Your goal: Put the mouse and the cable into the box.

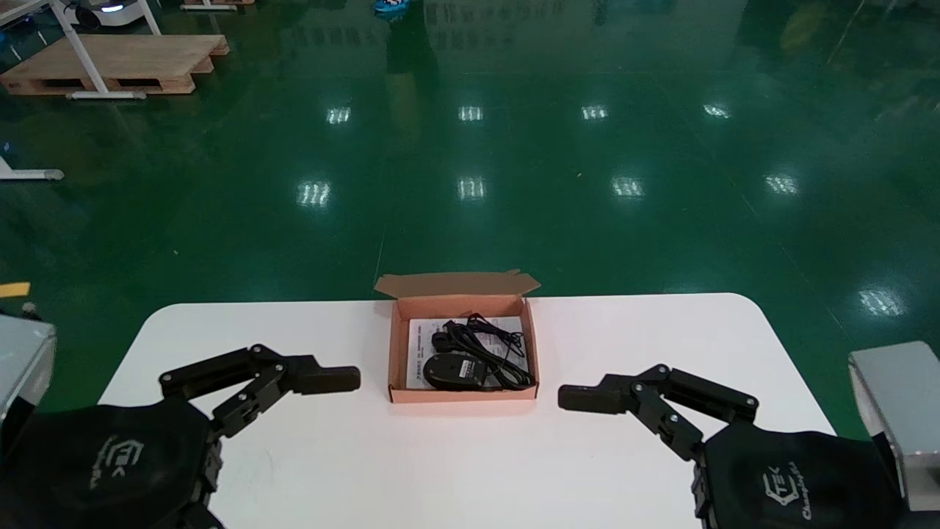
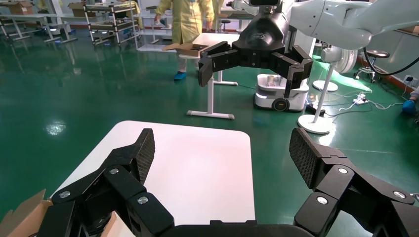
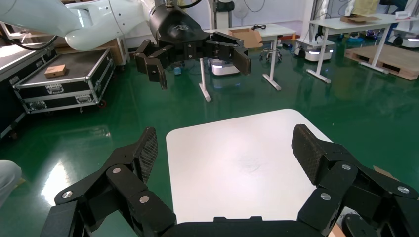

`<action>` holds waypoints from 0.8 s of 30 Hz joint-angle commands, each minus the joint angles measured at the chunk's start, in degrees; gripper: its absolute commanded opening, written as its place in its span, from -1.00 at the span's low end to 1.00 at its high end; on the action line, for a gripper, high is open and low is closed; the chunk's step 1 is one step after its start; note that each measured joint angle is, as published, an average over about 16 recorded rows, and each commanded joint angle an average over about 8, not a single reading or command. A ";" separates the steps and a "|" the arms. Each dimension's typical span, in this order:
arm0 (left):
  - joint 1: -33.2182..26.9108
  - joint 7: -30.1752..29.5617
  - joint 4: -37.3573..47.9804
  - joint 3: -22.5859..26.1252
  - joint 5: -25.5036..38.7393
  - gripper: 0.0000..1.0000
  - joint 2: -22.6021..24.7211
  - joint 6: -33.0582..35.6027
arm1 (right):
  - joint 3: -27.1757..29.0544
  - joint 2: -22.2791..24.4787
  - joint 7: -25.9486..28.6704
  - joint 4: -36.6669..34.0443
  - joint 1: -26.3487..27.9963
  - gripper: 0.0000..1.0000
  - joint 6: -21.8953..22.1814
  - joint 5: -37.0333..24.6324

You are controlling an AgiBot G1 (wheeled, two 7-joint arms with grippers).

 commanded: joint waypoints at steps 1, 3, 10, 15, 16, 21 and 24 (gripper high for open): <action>-0.01 0.00 0.02 0.01 0.02 1.00 0.01 -0.04 | -0.03 -0.02 -0.01 -0.03 0.02 1.00 0.03 -0.02; -0.01 0.00 0.03 0.01 0.03 1.00 0.01 -0.06 | -0.04 -0.04 -0.02 -0.04 0.03 1.00 0.04 -0.02; -0.04 0.00 0.06 0.04 0.06 1.00 0.04 -0.11 | -0.06 -0.06 -0.05 -0.08 0.05 1.00 0.07 -0.05; -0.05 0.00 0.08 0.06 0.08 1.00 0.05 -0.13 | -0.08 -0.08 -0.06 -0.10 0.07 1.00 0.09 -0.07; -0.05 0.00 0.08 0.06 0.09 1.00 0.05 -0.13 | -0.09 -0.08 -0.06 -0.11 0.07 1.00 0.09 -0.08; -0.05 0.00 0.10 0.07 0.10 1.00 0.06 -0.15 | -0.11 -0.10 -0.06 -0.13 0.09 1.00 0.11 -0.10; -0.05 0.00 0.11 0.07 0.11 1.00 0.06 -0.16 | -0.12 -0.11 -0.07 -0.14 0.09 1.00 0.12 -0.11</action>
